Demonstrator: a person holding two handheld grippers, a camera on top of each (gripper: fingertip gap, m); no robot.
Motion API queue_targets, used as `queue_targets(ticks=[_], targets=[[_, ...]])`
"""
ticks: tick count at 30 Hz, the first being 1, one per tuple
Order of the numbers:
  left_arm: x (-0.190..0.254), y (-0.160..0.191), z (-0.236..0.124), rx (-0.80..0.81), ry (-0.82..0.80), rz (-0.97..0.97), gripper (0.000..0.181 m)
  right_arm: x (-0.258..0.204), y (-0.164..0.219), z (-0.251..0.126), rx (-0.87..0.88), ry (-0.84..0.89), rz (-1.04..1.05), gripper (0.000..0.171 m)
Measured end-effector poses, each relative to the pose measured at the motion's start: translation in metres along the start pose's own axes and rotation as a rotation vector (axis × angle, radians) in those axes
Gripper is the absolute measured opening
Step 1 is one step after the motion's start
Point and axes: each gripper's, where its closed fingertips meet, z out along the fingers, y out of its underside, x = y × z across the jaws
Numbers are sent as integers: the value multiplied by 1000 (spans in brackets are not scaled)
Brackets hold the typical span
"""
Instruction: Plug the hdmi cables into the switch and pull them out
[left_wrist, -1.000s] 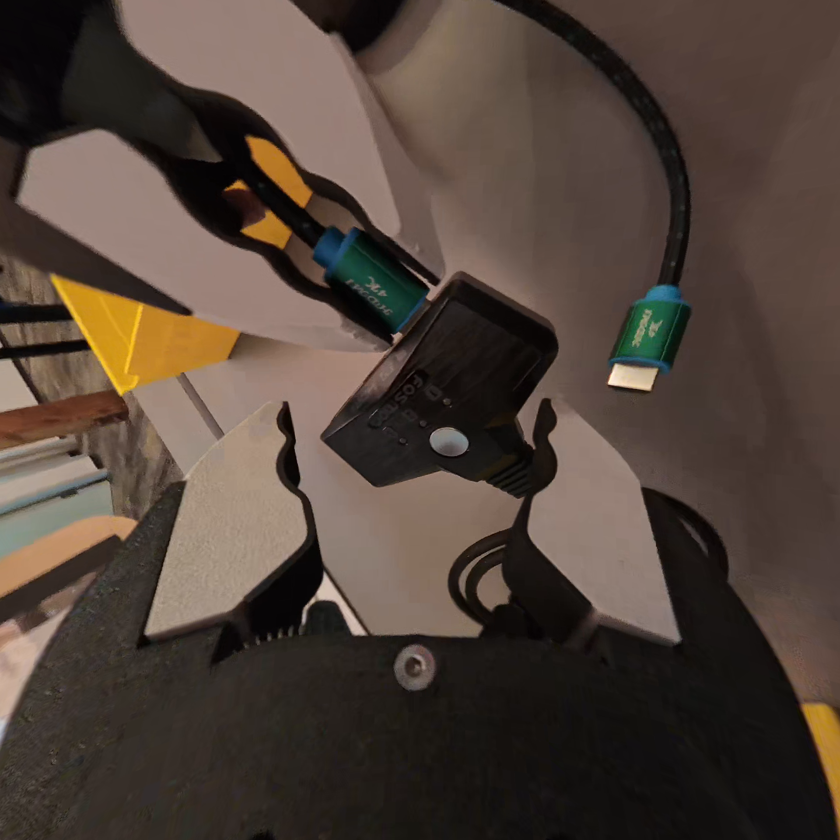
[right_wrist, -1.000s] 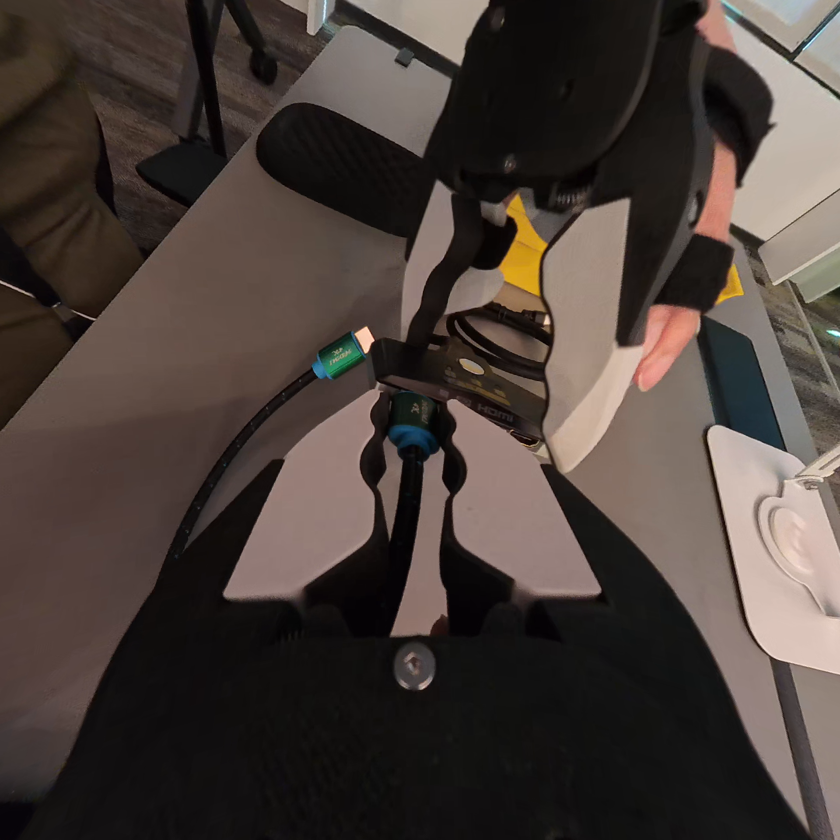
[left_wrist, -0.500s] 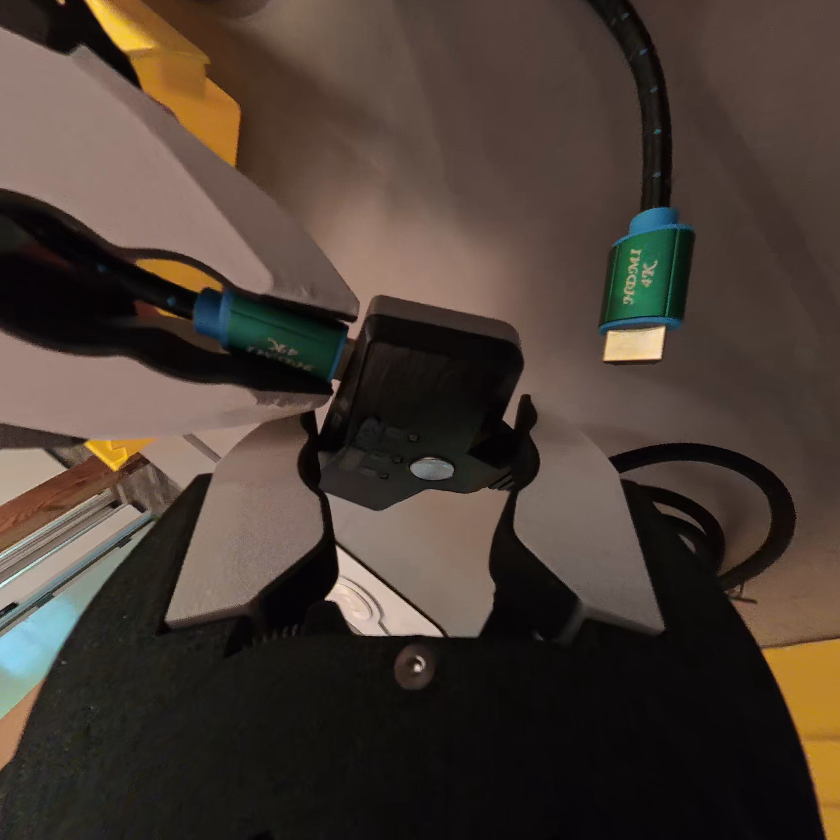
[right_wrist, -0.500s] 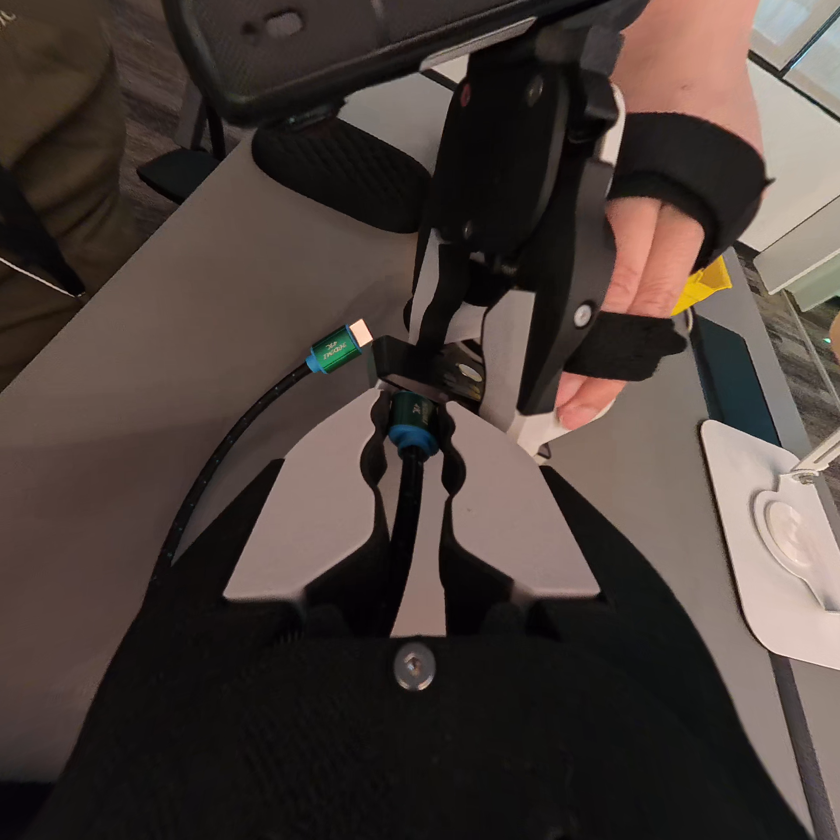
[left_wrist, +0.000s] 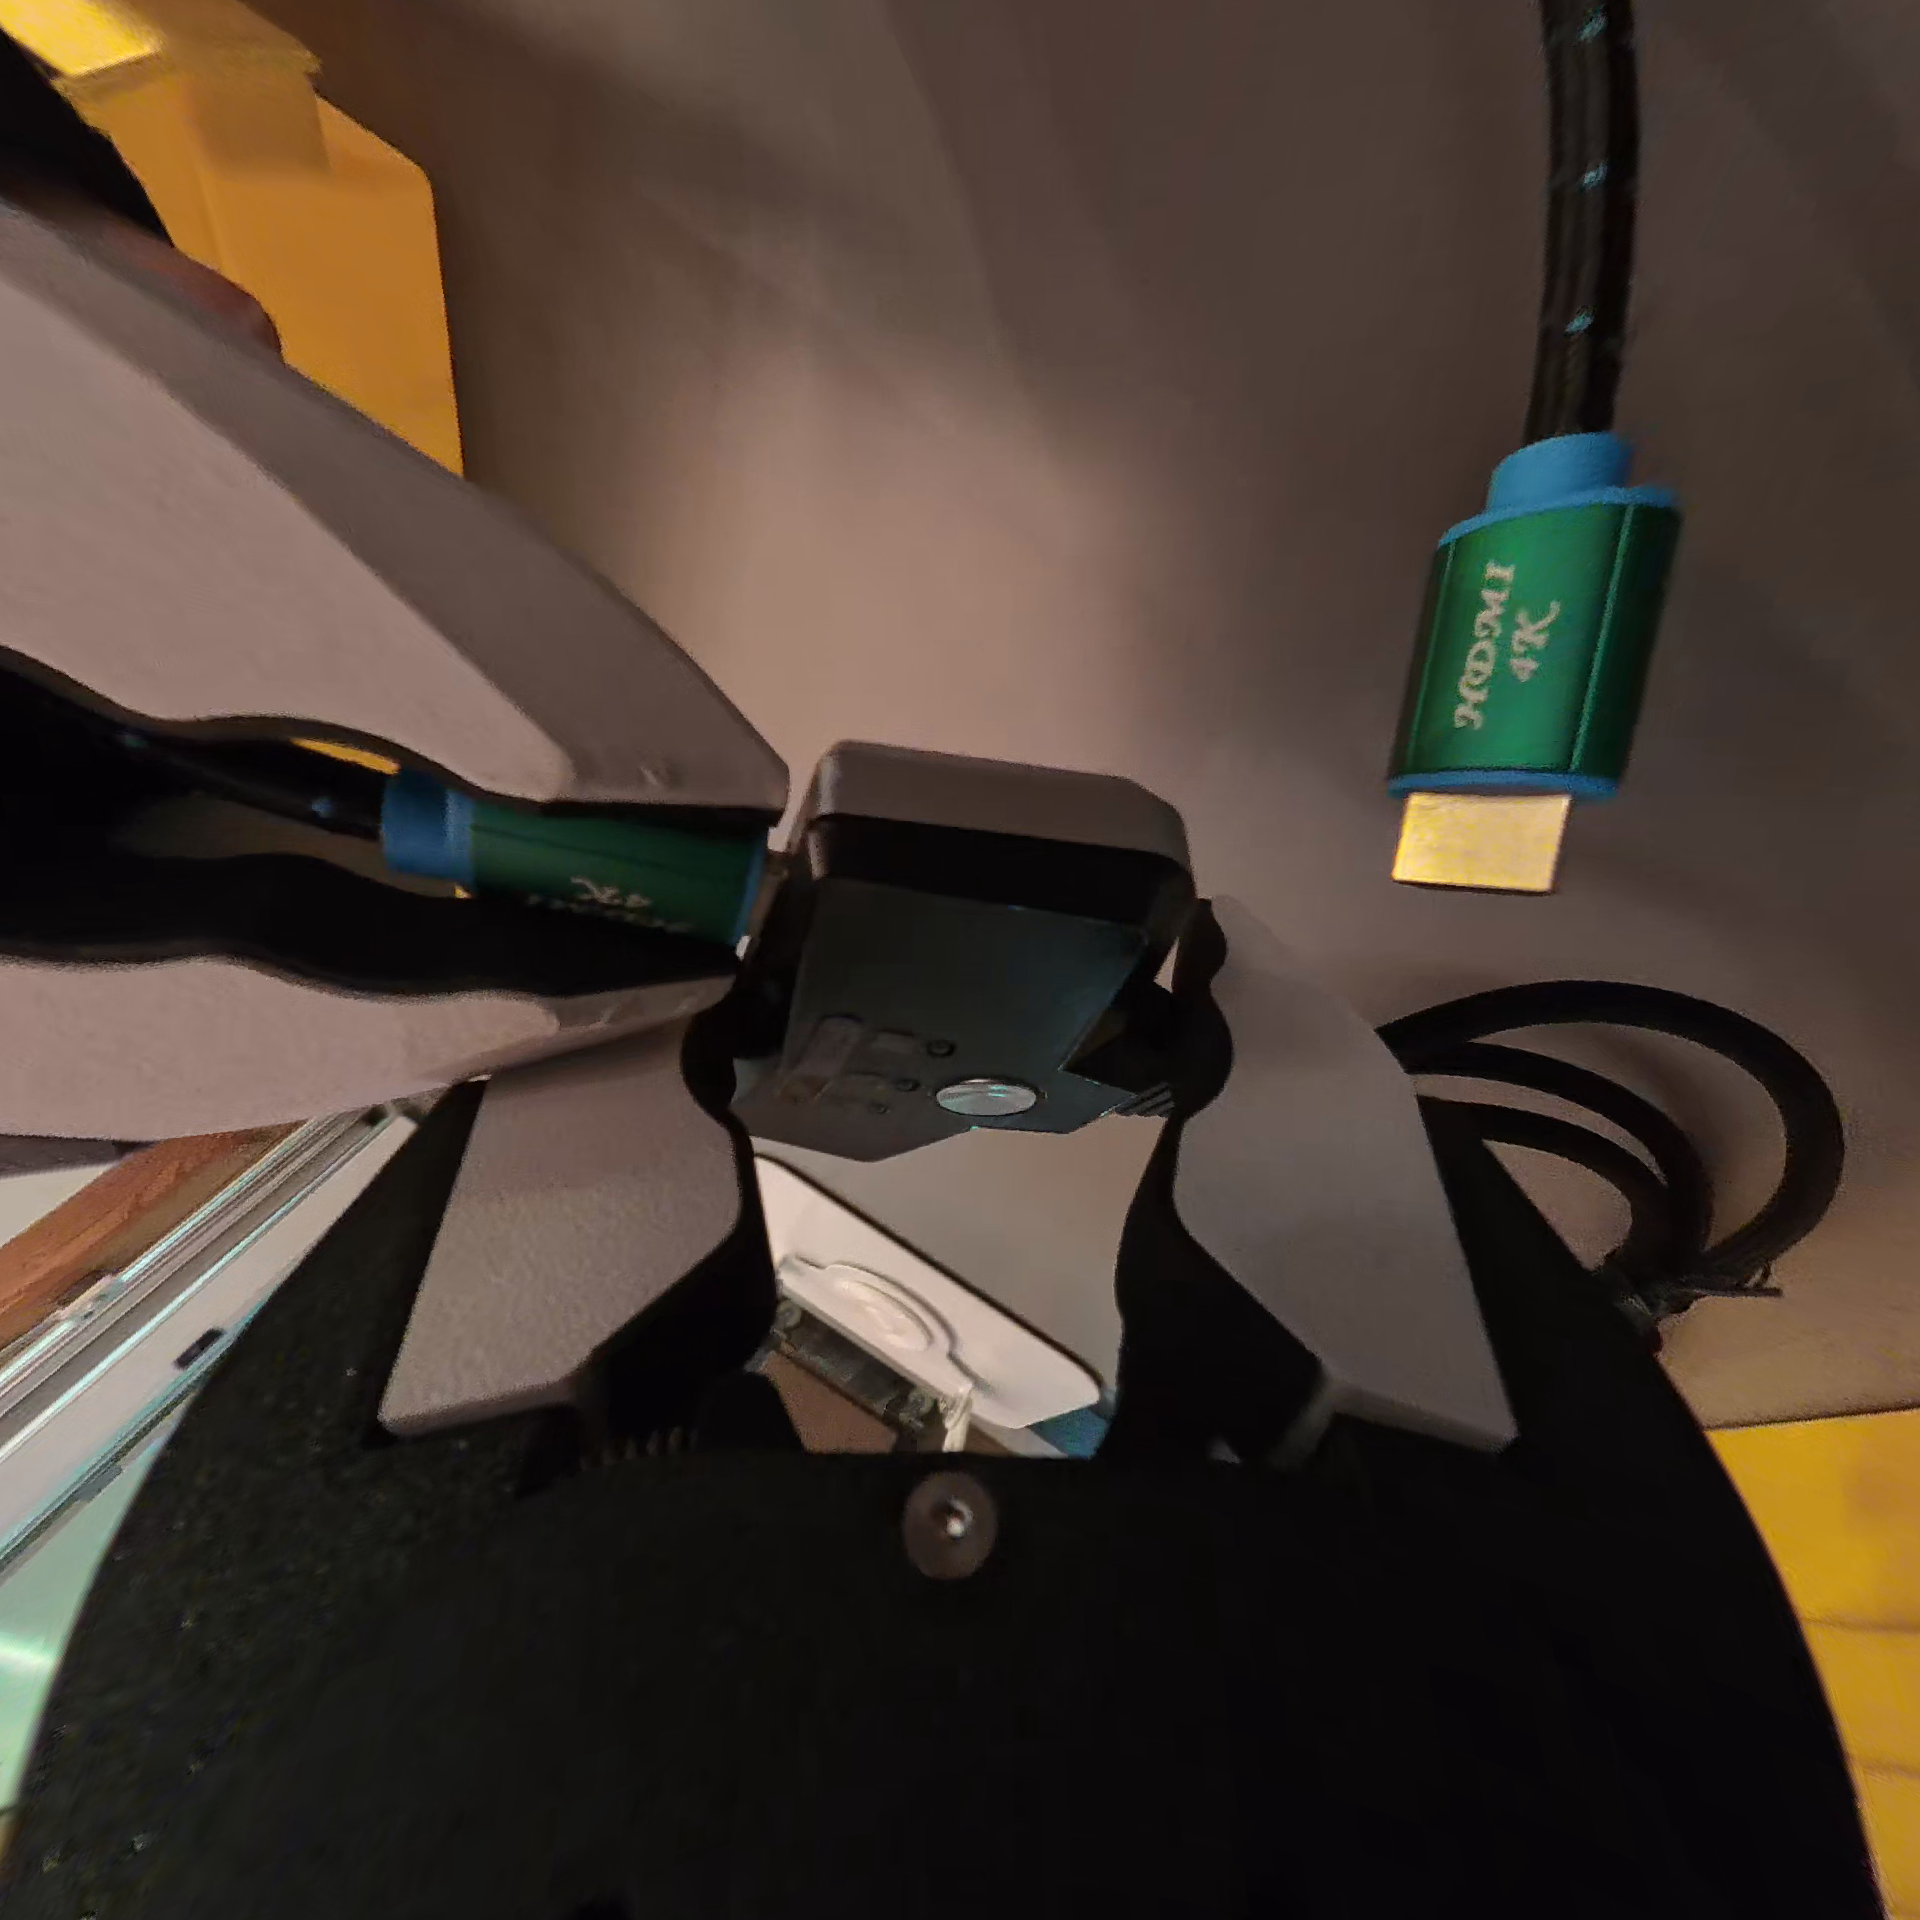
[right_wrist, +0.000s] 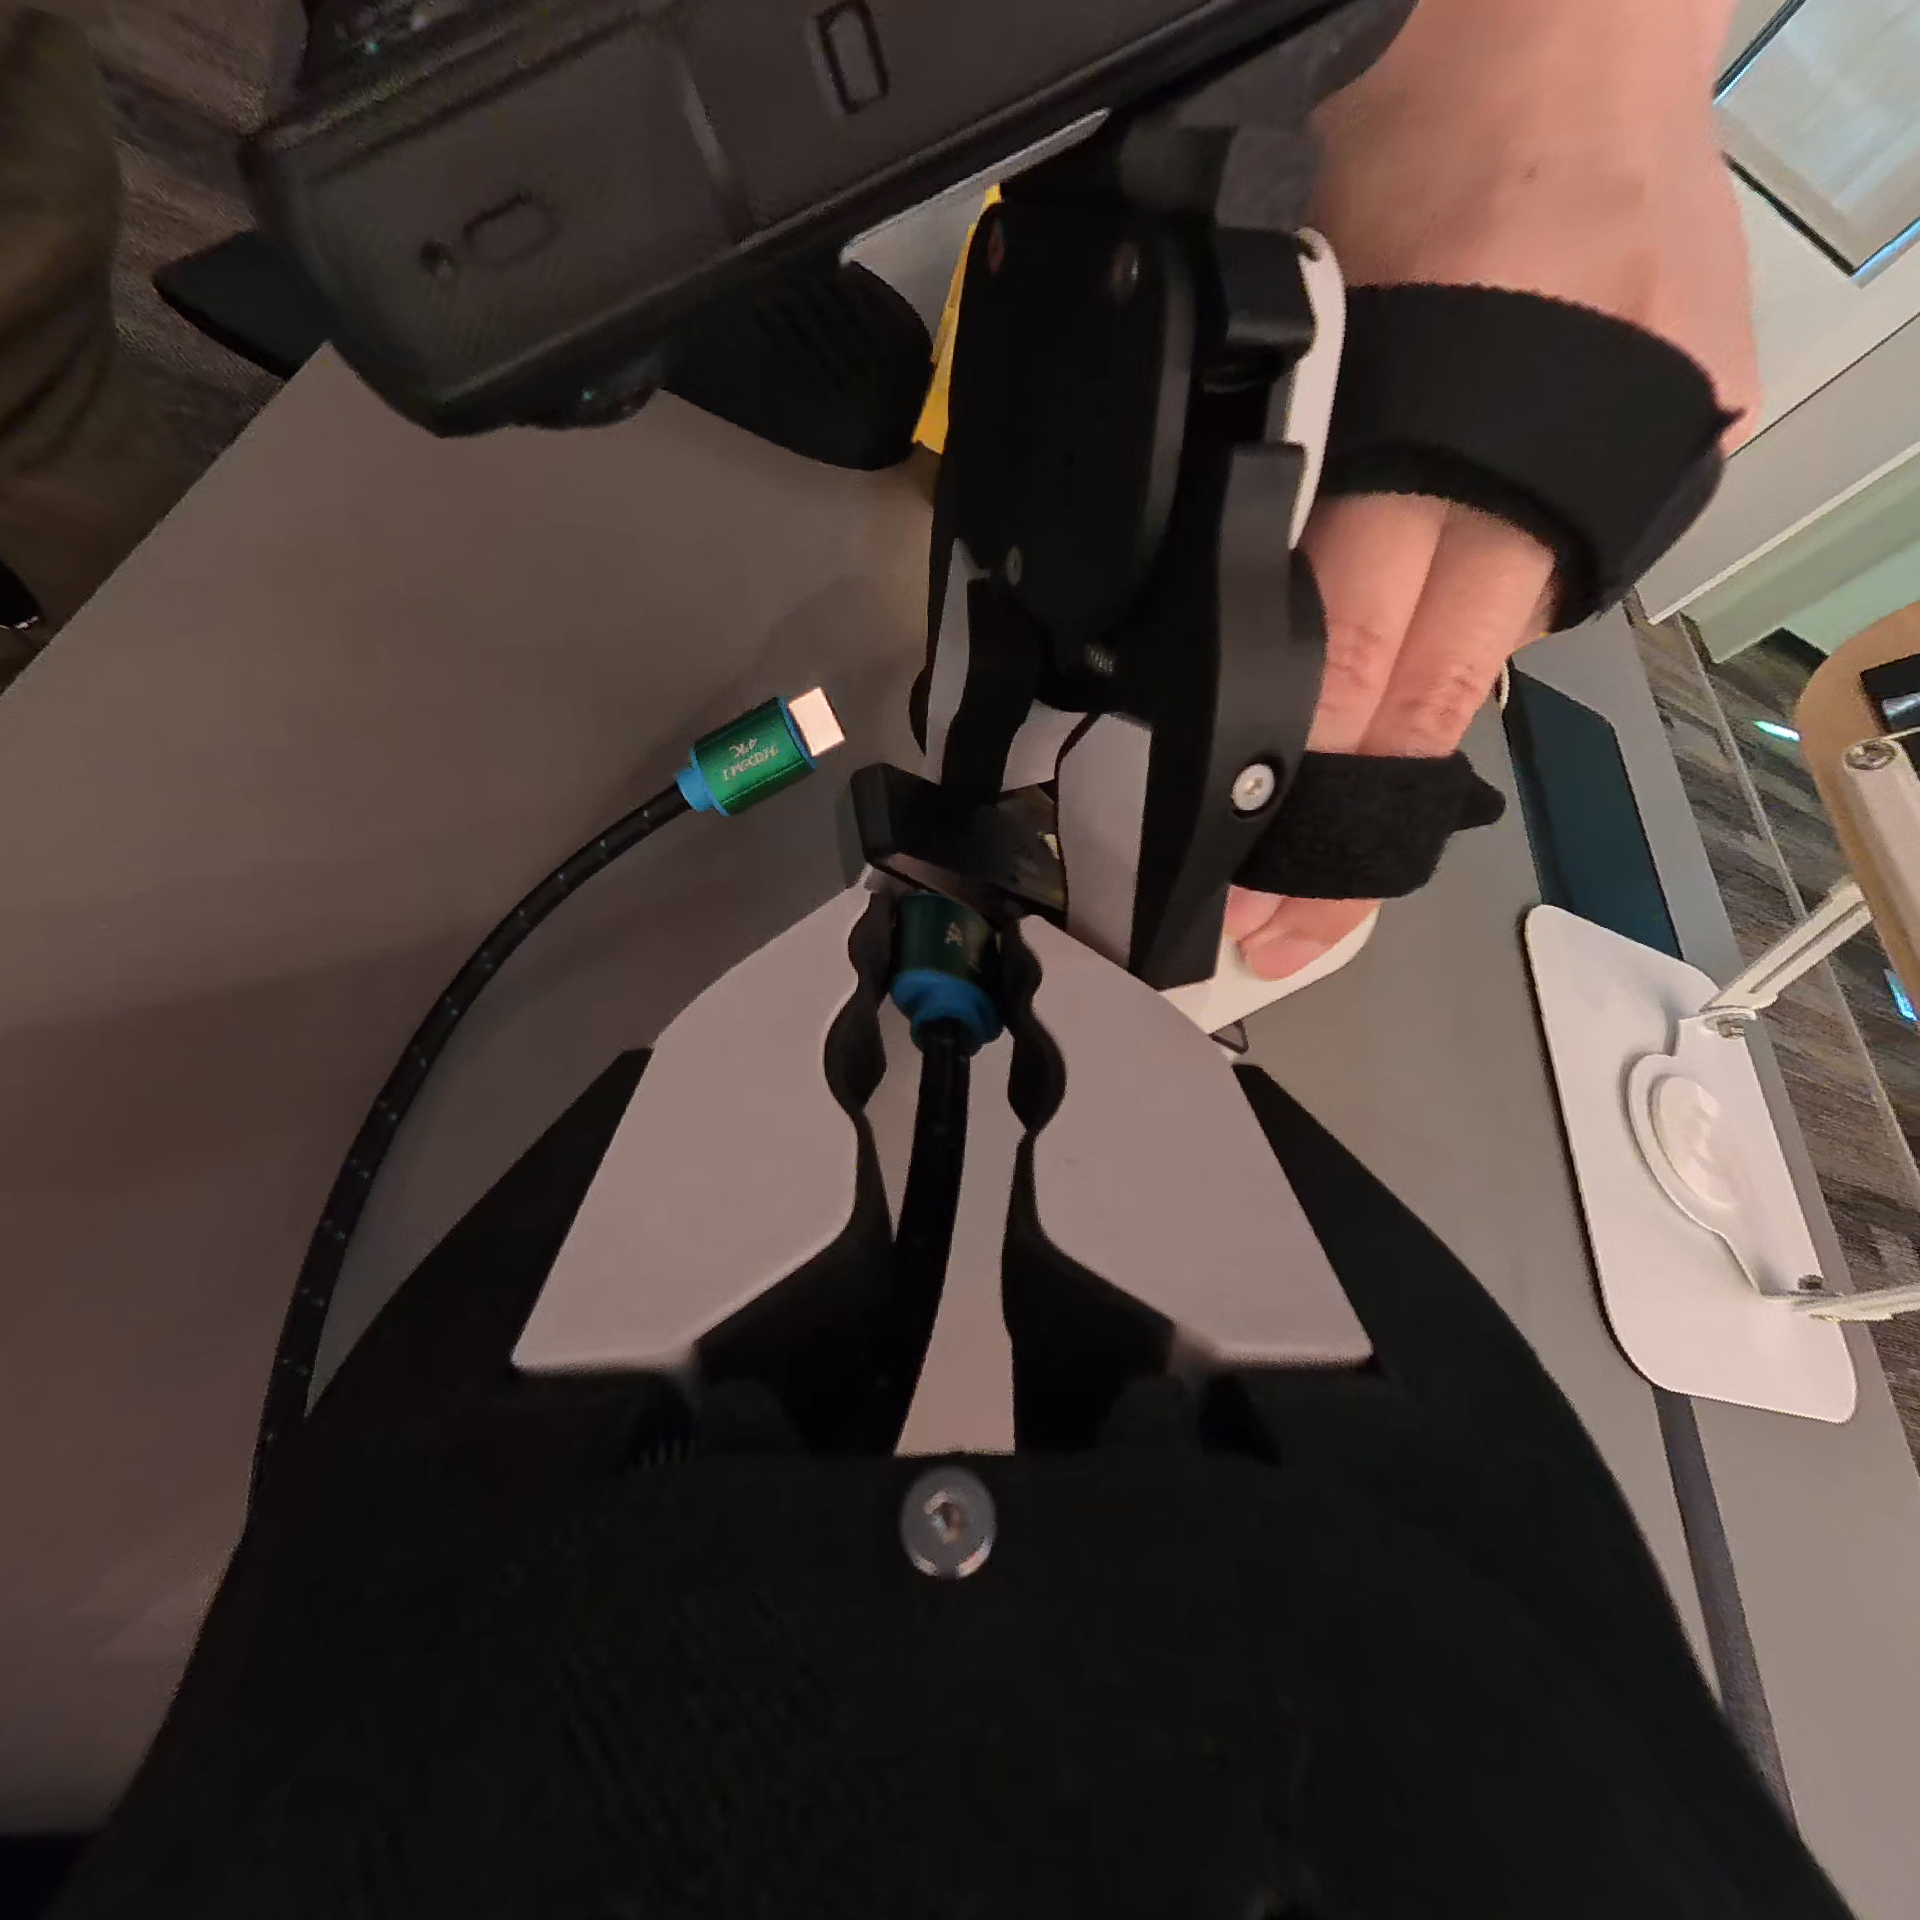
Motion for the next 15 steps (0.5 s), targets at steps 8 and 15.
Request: queue_targets(ticks=[8, 15], targets=[[-5, 9, -3, -100, -36, 4, 82, 4, 2, -2, -17, 41, 8, 22], [-3, 11, -6, -140, -37, -42, 82, 6, 1, -2, -14, 85, 26, 23]])
